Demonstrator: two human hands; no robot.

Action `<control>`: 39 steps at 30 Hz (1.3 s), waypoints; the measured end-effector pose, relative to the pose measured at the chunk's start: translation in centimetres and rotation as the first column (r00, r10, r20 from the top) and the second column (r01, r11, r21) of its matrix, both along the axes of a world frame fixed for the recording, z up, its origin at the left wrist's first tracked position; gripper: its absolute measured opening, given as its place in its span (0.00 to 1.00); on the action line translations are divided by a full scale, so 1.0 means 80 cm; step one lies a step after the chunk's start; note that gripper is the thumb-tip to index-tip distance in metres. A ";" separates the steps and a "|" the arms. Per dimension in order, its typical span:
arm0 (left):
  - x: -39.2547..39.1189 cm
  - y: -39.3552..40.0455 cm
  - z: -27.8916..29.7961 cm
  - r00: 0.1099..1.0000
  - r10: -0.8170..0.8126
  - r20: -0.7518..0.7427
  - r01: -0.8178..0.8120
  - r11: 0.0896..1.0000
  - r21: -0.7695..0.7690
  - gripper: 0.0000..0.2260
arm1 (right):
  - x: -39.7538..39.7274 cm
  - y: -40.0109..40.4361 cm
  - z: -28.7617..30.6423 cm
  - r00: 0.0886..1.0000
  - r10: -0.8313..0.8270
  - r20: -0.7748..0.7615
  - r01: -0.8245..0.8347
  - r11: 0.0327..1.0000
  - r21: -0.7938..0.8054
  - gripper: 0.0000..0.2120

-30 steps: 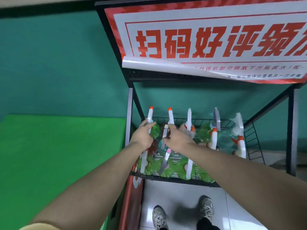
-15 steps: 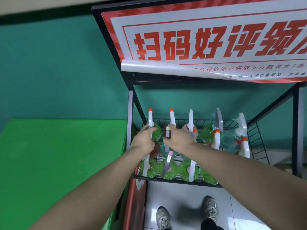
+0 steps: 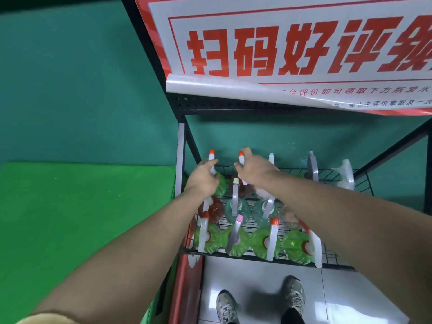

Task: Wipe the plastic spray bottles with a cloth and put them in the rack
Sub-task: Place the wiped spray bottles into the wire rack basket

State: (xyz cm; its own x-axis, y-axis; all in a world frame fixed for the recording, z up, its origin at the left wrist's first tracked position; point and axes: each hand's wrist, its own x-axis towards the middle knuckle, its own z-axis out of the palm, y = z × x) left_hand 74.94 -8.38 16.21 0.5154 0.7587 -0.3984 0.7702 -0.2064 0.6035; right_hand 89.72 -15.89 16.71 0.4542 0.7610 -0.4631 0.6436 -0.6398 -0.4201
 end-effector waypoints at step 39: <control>-0.103 -0.110 0.001 0.999 -0.031 0.024 0.029 0.995 0.096 0.30 | -0.155 -0.131 0.009 0.988 -0.082 -0.133 0.069 0.992 -0.103 0.17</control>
State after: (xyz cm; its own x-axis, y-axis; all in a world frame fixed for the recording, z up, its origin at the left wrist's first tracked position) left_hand 66.72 -17.21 16.28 0.5474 0.7767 -0.3117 0.7476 -0.2864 0.5992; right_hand 77.29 -26.39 17.46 0.4358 0.6751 -0.5952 0.5325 -0.7266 -0.4343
